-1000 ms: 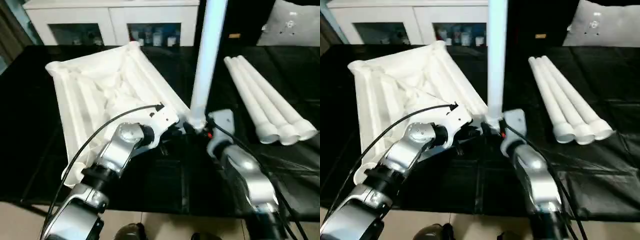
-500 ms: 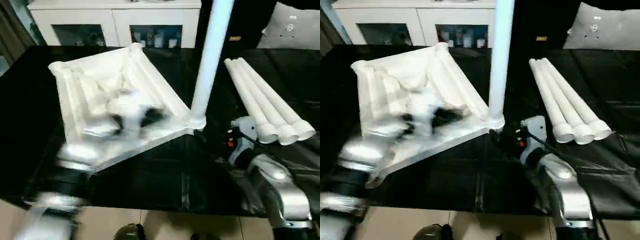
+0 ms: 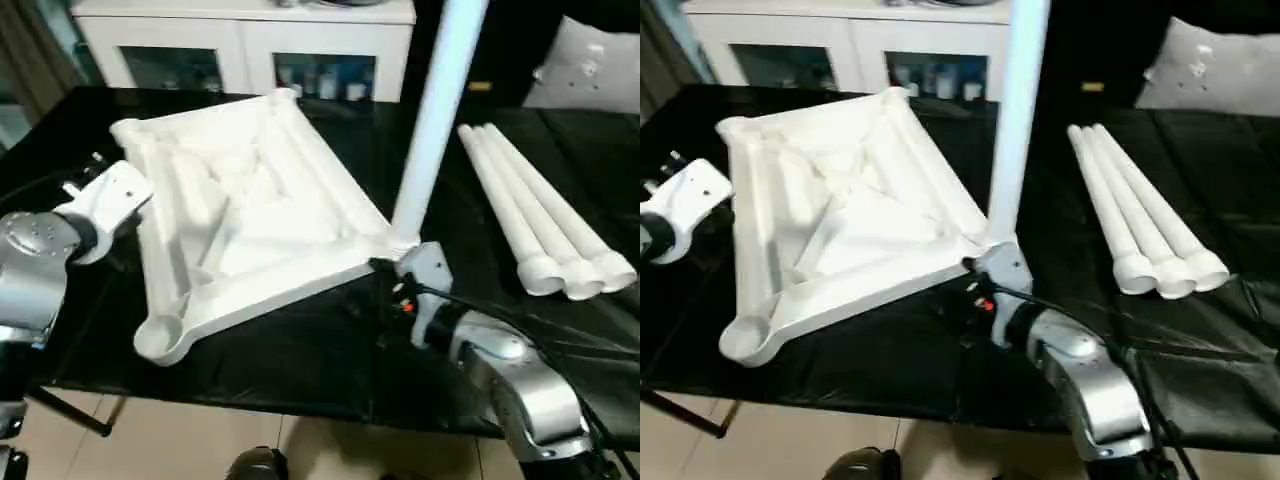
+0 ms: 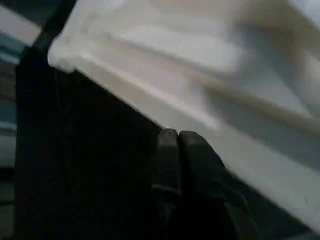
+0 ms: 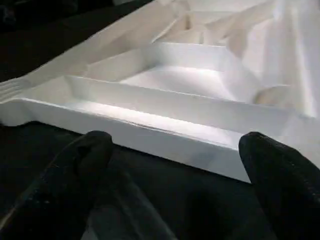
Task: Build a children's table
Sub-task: Rotate leg to tighten, then rotate table base
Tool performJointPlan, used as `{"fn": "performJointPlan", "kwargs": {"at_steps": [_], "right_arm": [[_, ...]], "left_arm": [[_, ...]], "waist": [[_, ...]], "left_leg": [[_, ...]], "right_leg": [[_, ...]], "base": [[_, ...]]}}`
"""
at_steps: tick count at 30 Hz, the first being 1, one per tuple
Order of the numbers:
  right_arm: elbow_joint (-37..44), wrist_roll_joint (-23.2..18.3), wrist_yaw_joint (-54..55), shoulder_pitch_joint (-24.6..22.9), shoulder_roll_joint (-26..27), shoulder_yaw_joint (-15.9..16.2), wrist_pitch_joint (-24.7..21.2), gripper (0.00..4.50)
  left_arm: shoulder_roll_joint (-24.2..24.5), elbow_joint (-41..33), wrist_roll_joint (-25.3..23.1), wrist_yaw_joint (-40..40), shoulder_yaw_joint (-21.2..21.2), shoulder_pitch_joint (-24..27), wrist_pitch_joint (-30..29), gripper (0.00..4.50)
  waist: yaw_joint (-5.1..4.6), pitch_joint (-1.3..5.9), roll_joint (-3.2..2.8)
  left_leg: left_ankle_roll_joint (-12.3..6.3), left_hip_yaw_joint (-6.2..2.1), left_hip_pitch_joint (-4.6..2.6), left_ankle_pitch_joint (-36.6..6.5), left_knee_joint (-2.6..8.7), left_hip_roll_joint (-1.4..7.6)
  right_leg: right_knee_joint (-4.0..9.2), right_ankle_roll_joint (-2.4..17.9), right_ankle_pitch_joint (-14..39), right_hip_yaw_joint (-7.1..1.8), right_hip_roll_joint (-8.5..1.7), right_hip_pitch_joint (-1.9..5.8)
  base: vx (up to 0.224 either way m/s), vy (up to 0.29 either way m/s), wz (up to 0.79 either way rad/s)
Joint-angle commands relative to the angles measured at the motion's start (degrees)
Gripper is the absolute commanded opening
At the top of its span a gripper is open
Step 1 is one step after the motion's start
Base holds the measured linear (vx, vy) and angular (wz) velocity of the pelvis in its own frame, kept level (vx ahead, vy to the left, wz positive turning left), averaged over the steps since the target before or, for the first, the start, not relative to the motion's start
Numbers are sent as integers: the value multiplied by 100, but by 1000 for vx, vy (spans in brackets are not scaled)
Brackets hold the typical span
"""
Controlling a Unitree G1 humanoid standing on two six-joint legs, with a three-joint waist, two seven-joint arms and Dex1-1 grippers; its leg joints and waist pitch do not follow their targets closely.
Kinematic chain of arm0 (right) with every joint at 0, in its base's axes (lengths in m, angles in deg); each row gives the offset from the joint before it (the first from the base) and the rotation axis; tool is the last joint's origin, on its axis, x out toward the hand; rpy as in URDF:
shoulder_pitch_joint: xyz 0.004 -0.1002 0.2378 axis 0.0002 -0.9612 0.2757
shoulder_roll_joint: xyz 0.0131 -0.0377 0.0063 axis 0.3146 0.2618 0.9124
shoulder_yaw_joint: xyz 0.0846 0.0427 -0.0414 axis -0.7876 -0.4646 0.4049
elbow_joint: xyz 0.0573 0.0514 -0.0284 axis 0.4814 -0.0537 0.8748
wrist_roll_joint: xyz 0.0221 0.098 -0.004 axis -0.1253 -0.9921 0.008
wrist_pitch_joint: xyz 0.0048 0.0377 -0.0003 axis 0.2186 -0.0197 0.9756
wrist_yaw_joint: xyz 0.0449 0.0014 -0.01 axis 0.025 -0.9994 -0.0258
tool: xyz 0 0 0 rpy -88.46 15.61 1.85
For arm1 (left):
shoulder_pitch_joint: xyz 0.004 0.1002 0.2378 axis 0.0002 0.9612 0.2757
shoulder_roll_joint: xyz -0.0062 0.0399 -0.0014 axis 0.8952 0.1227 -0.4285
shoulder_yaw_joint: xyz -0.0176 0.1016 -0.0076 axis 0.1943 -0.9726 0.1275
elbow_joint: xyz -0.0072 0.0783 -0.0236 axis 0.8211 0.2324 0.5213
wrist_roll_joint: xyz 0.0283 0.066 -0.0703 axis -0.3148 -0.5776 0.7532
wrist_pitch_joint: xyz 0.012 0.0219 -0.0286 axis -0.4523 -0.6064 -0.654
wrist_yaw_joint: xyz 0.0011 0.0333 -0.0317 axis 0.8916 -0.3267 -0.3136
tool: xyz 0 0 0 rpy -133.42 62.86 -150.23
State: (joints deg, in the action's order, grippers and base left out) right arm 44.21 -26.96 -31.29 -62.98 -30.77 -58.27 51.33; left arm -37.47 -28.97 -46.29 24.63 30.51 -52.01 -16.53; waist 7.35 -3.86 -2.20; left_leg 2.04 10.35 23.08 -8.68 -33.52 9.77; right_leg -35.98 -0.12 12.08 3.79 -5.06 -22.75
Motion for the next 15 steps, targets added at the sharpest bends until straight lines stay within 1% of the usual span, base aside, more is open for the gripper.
{"fn": "performJointPlan", "kwargs": {"at_steps": [1, 2, 3, 4, 5, 6, 7, 8, 9, 10, 11, 12, 13, 14, 15], "right_arm": [[-33, 166, 291, 66, -51, 57, -399, 450], [-46, 191, 341, 77, -73, 67, -552, 450], [-53, 214, 361, 84, -87, 74, -650, 450], [-83, 216, 356, 91, -95, 70, -724, 450], [-106, 223, 352, 95, -95, 66, -772, 450], [-106, 223, 352, 95, -95, 66, -772, 450], [-253, 338, 386, 124, -101, 107, -727, 450], [-303, 370, 405, 135, -95, 121, -709, 450], [-446, 400, 530, 189, -42, 151, -724, 450], [-467, 395, 560, 200, -29, 155, -738, 450], [-542, 440, 647, 249, -4, 206, -718, 450], [-613, 464, 688, 299, 36, 233, -682, 450], [-613, 464, 688, 299, 36, 233, -682, 450], [-808, 499, 780, 414, 144, 220, -574, 450], [-960, 528, 830, 498, 210, 215, -488, 450]], "left_arm": [[-104, -120, 114, -27, -88, 42, -116, 5], [-139, -128, 162, -70, -103, 58, -87, 5], [-153, -153, 196, -93, -123, 70, -90, 5], [-195, -157, 231, -83, -128, 74, -93, 5], [-226, -163, 243, -74, -128, 77, -107, 5], [-226, -163, 243, -74, -128, 77, -107, 5], [-281, -148, 257, -121, -174, 82, -78, 5], [-294, -143, 257, -149, -199, 84, -69, 5], [-295, -124, 255, -246, -315, 110, -69, 5], [-293, -121, 256, -261, -336, 116, -76, 5], [-275, -95, 257, -303, -402, 148, -168, 5], [-235, -73, 236, -360, -489, 183, -103, 5], [-235, -73, 236, -360, -489, 183, -103, 5], [-271, -50, 275, -383, -537, 203, -85, 5], [-271, -60, 300, -461, -595, 217, -124, 5]], "waist": [[-14, 400, -99], [-1, 402, -111], [12, 407, -89], [21, 412, -100], [36, 416, -85], [46, 416, -80], [46, 416, -112], [45, 415, -94], [57, 419, -122], [51, 419, -105], [58, 424, -159], [44, 426, -155], [43, 423, -143], [47, 428, -138], [42, 430, -148]], "left_leg": [[260, -188, -221, -1854, 468, 338], [359, -189, -244, -2056, 473, 328], [399, -192, -244, -2174, 468, 320], [414, -200, -236, -2191, 469, 319], [419, -203, -232, -2222, 471, 317], [421, -207, -232, -2256, 466, 315], [432, -214, -227, -2298, 464, 312], [434, -214, -225, -2303, 466, 311], [443, -220, -233, -2315, 461, 310], [444, -221, -225, -2319, 462, 304], [461, -227, -232, -2351, 457, 304], [477, -230, -226, -2371, 457, 302], [471, -230, -224, -2392, 464, 303], [466, -228, -228, -2412, 457, 302], [474, -235, -223, -2410, 461, 307]], "right_leg": [[421, 1113, 996, -285, -352, 147], [438, 1088, 1137, -287, -356, 131], [451, 1056, 1211, -298, -370, 137], [449, 1038, 1222, -299, -376, 145], [461, 990, 1249, -297, -379, 148], [467, 967, 1308, -298, -391, 141], [478, 933, 1359, -300, -389, 132], [485, 921, 1377, -299, -388, 134], [489, 917, 1410, -300, -393, 124], [490, 929, 1407, -299, -386, 124], [483, 929, 1410, -300, -389, 121], [475, 936, 1371, -296, -380, 123], [488, 932, 1395, -294, -379, 124], [485, 927, 1413, -297, -384, 119], [481, 939, 1404, -294, -387, 118]], "base": [[0, 0, 0], [0, 0, 0], [0, 0, 0], [0, 0, 0], [0, 0, 0], [0, 0, 0], [0, 0, 0], [0, 0, 0], [0, 0, 0], [0, 0, 0], [0, 0, 0], [0, 0, 0], [0, 0, 0], [0, 0, 0], [0, 0, 0]]}}
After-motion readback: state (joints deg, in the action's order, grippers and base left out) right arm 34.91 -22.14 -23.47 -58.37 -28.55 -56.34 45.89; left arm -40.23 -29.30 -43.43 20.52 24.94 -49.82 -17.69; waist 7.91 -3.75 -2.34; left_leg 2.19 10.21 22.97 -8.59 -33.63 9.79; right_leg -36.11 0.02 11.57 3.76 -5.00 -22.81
